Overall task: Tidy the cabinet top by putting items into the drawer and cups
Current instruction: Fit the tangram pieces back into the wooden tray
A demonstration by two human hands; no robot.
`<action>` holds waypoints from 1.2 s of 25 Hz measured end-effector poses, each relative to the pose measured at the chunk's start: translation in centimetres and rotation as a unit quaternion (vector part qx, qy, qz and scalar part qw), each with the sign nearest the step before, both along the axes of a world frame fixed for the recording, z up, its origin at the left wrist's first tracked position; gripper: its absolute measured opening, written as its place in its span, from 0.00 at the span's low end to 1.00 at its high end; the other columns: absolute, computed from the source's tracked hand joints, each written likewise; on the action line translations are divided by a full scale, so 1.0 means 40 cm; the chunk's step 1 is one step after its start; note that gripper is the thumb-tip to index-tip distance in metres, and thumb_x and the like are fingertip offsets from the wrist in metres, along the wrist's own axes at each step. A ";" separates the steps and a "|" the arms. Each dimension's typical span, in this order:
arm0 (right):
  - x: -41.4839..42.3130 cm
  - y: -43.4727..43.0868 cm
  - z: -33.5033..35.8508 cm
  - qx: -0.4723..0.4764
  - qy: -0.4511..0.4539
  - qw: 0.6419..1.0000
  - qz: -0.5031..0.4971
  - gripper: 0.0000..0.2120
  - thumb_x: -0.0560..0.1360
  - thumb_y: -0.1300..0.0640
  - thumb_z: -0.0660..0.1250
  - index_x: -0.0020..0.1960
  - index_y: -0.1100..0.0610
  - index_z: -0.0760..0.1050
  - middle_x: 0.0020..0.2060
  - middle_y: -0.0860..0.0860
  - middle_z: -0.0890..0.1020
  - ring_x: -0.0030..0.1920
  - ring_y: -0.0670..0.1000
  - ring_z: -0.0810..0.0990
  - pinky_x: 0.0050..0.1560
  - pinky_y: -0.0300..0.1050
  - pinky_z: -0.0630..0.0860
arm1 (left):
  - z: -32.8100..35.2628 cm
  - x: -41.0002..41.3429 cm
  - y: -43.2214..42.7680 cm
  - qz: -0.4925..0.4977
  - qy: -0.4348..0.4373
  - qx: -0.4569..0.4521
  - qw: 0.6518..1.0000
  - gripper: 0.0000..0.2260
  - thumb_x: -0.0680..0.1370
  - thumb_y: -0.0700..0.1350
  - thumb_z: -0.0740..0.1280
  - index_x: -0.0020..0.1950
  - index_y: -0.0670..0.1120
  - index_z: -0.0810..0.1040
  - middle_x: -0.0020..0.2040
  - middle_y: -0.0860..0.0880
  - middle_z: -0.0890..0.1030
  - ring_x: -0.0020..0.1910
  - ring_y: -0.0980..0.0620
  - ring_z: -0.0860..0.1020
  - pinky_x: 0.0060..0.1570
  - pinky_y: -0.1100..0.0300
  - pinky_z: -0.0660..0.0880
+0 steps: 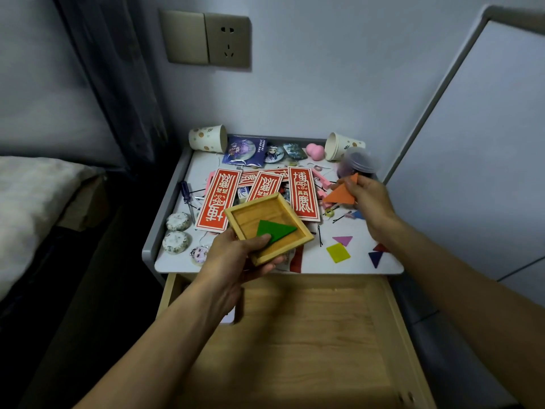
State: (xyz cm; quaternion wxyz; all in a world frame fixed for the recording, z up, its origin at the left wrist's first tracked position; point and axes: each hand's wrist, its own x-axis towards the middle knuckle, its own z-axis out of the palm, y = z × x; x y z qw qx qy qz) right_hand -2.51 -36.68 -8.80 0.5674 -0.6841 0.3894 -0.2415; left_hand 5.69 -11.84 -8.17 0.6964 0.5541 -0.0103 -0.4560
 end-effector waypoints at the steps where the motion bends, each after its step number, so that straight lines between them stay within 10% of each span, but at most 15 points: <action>1: 0.002 0.003 0.009 -0.005 0.002 1.000 0.001 0.08 0.82 0.52 0.58 0.49 0.49 0.76 0.45 0.44 0.84 0.56 0.52 0.81 0.57 0.51 0.76 | 0.000 0.001 0.000 0.001 -0.007 0.004 1.000 0.14 0.77 0.36 0.69 0.61 0.44 0.75 0.47 0.40 0.85 0.41 0.42 0.85 0.29 0.60 0.79; 7: -0.044 0.113 0.093 -0.030 -0.027 0.997 0.066 0.07 0.79 0.52 0.65 0.51 0.54 0.79 0.33 0.50 0.82 0.32 0.46 0.81 0.44 0.51 0.80 | 0.004 -0.005 0.006 0.001 -0.032 0.003 0.999 0.16 0.76 0.34 0.69 0.61 0.45 0.75 0.47 0.43 0.86 0.38 0.45 0.85 0.28 0.62 0.78; 18: -0.075 0.211 0.076 -0.256 0.117 0.924 0.260 0.09 0.72 0.52 0.74 0.52 0.49 0.84 0.44 0.41 0.82 0.42 0.40 0.79 0.37 0.28 0.73 | 0.009 -0.009 0.016 -0.083 -0.081 -0.028 0.993 0.15 0.77 0.37 0.68 0.63 0.45 0.76 0.47 0.42 0.85 0.34 0.49 0.83 0.28 0.64 0.77; 26: -0.075 0.183 0.106 -0.095 0.062 0.965 0.237 0.09 0.83 0.59 0.57 0.63 0.57 0.66 0.46 0.57 0.78 0.35 0.53 0.78 0.31 0.46 0.79 | -0.004 0.031 0.020 -0.055 -0.223 0.042 0.972 0.14 0.79 0.40 0.68 0.64 0.45 0.72 0.44 0.47 0.85 0.30 0.50 0.79 0.30 0.62 0.74; 30: -0.086 0.171 0.110 -0.181 0.062 0.942 0.277 0.07 0.78 0.64 0.65 0.53 0.54 0.77 0.43 0.51 0.80 0.35 0.46 0.79 0.32 0.40 0.78 | -0.006 0.028 0.017 -0.088 -0.257 0.060 0.960 0.13 0.79 0.41 0.67 0.63 0.45 0.72 0.45 0.46 0.83 0.30 0.51 0.77 0.31 0.61 0.71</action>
